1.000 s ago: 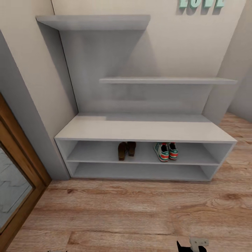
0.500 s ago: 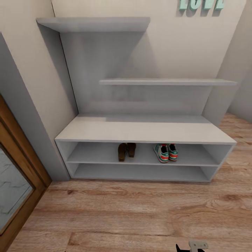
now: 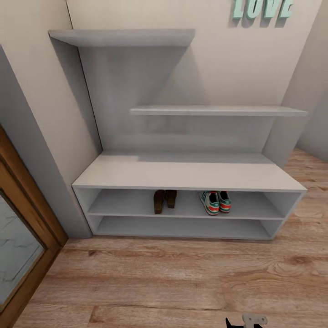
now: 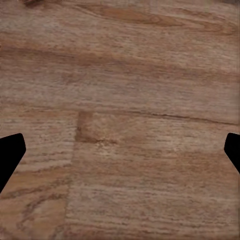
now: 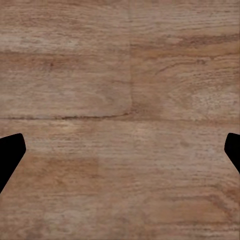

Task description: Pick up the two gym shoes and the two sandals from the corridor floor and place them onto the hallstand (shoe rack) in the corridor, making sure they are on the rack and not on the floor. Arrange them so the two gym shoes are next to each other and the two sandals are next to each other.

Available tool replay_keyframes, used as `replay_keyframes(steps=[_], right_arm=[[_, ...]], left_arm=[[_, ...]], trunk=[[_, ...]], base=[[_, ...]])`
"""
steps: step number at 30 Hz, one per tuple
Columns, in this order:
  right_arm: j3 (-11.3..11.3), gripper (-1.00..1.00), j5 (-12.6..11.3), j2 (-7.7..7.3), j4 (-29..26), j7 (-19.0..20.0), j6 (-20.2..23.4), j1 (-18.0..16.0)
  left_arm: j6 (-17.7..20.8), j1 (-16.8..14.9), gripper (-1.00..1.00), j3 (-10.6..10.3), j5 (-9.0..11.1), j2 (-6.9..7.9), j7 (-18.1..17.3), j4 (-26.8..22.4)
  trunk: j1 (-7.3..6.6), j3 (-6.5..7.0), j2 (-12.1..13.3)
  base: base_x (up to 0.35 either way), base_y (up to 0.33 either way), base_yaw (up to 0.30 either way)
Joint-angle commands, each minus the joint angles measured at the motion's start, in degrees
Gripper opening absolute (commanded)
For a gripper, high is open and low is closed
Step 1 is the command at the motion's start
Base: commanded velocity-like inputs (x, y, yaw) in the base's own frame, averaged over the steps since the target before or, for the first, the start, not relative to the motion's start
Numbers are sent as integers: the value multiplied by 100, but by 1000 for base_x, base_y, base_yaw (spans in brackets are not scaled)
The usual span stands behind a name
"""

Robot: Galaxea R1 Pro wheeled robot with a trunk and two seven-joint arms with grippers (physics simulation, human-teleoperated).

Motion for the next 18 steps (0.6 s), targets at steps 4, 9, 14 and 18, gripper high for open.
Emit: replay_keyframes(steps=[4, 9, 14, 18], right_arm=[[5, 100, -21, 3, 7, 8, -20, -3], [5, 100, -21, 2, 8, 8, -19, -3], [5, 100, -21, 5, 8, 8, -20, -3], [5, 100, -21, 5, 6, 8, -21, -3]], left_arm=[[6, -4, 100, 16, 57, -2, -60, 12], [6, -4, 100, 12, 61, -7, -63, 14], [6, -4, 100, 17, 65, -9, -64, 15], [6, -4, 100, 18, 67, -9, -64, 15]], trunk=[[-1, -5, -2], [-1, -5, -2], [-1, -5, -2], [-1, -5, -2]], base=[[0, 0, 0], [0, 0, 0], [0, 0, 0], [0, 0, 0]])
